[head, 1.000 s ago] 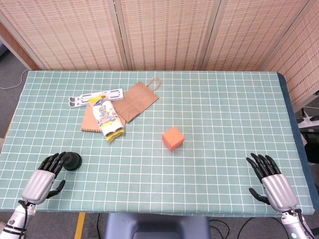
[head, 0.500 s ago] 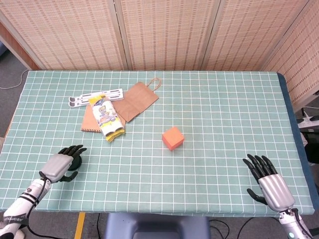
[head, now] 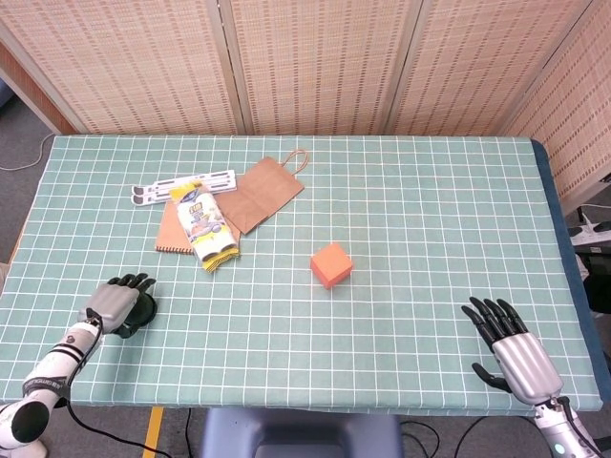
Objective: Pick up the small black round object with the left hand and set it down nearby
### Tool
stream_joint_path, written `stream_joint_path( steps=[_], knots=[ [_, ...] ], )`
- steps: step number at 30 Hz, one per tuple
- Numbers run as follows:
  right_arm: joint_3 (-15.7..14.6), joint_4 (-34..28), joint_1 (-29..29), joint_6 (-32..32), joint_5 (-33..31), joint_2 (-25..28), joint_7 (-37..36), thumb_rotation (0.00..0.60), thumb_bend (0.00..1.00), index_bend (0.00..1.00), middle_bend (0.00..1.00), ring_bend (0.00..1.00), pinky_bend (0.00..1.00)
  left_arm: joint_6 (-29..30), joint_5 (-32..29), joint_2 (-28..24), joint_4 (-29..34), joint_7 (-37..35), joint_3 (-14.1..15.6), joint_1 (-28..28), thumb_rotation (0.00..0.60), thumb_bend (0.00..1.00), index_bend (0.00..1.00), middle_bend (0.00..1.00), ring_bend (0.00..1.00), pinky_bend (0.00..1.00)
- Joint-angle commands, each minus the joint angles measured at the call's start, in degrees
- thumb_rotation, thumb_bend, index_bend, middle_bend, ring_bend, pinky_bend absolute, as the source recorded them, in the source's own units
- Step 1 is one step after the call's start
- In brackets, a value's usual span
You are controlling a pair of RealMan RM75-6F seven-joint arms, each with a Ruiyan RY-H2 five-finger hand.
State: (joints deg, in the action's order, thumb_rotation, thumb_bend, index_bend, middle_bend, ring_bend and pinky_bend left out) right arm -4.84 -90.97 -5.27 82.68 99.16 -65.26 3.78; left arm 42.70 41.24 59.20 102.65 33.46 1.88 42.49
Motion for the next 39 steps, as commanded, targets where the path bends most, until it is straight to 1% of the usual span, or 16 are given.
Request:
stream_joint_path(
  steps=[1, 6, 13, 19, 22, 25, 28, 31, 33, 35, 39],
  knots=[
    [-0.04, -0.09, 0.01, 0.03, -0.03, 0.07, -0.1, 0.6, 0.18, 0.0, 0.0, 0.0, 0.0, 1.66, -6.08, 2.09, -0.16, 4.03, 2.48, 3.93, 0.6, 0.36, 0.0, 0.0, 0.0, 0.14],
    [-0.06, -0.08, -0.01, -0.04, -0.1, -0.05, -0.03, 0.6, 0.18, 0.0, 0.0, 0.0, 0.0, 1.92, -10.12, 3.9, -1.44, 5.89, 3.84, 6.21, 0.6, 0.36, 0.0, 0.0, 0.0, 0.15],
    [-0.04, -0.03, -0.05, -0.2, -0.34, -0.27, 0.24, 0.6, 0.18, 0.0, 0.0, 0.0, 0.0, -0.2, -16.82, 5.67, -3.47, 7.94, 5.96, 10.5, 0.6, 0.36, 0.0, 0.0, 0.0, 0.16],
    [0.08, -0.07, -0.12, -0.32, -0.65, -0.25, 0.24, 0.6, 0.18, 0.0, 0.0, 0.0, 0.0, 0.92, -22.01, 7.06, -4.07, 10.56, 8.55, 13.78, 0.6, 0.36, 0.0, 0.0, 0.0, 0.22],
    [0.12, -0.01, -0.14, -0.38, -0.8, -0.26, 0.29, 0.6, 0.18, 0.0, 0.0, 0.0, 0.0, 0.89, -23.68, 7.51, -4.61, 10.63, 9.46, 14.52, 0.6, 0.36, 0.0, 0.0, 0.01, 0.27],
    [0.09, 0.02, -0.16, -0.45, -0.82, -0.36, 0.46, 0.6, 0.18, 0.0, 0.0, 0.0, 0.0, 0.35, -24.79, 7.85, -5.36, 10.44, 10.25, 15.11, 0.6, 0.35, 0.0, 0.0, 0.03, 0.29],
    [0.05, -0.05, -0.11, -0.36, -0.76, -0.39, 0.6, 0.6, 0.18, 0.0, 0.0, 0.0, 0.0, 0.37, -25.06, 8.01, -5.8, 10.0, 10.71, 15.47, 0.6, 0.35, 0.04, 0.01, 0.06, 0.31],
    [0.09, -0.12, -0.06, -0.23, -0.82, -0.4, 0.66, 0.6, 0.18, 0.0, 0.0, 0.0, 0.0, 0.82, -24.77, 8.19, -5.84, 9.86, 11.28, 15.7, 0.6, 0.35, 0.14, 0.08, 0.13, 0.35],
    [0.1, -0.13, -0.04, -0.2, -0.86, -0.4, 0.68, 0.6, 0.18, 0.0, 0.0, 0.0, 0.0, 1.27, -24.44, 8.36, -5.92, 9.58, 11.51, 15.68, 0.6, 0.35, 0.2, 0.15, 0.19, 0.38],
    [0.09, -0.14, -0.05, -0.22, -0.87, -0.38, 0.66, 0.6, 0.18, 0.0, 0.0, 0.0, 0.0, 1.79, -23.92, 8.48, -6.06, 9.08, 11.5, 15.49, 0.6, 0.35, 0.25, 0.22, 0.25, 0.44],
    [0.12, -0.21, -0.06, -0.25, -0.98, -0.31, 0.62, 0.6, 0.18, 0.0, 0.0, 0.0, 0.0, 2.5, -21.97, 8.43, -6.18, 7.75, 11.57, 14.65, 0.6, 0.35, 0.3, 0.29, 0.32, 0.53]
  ],
)
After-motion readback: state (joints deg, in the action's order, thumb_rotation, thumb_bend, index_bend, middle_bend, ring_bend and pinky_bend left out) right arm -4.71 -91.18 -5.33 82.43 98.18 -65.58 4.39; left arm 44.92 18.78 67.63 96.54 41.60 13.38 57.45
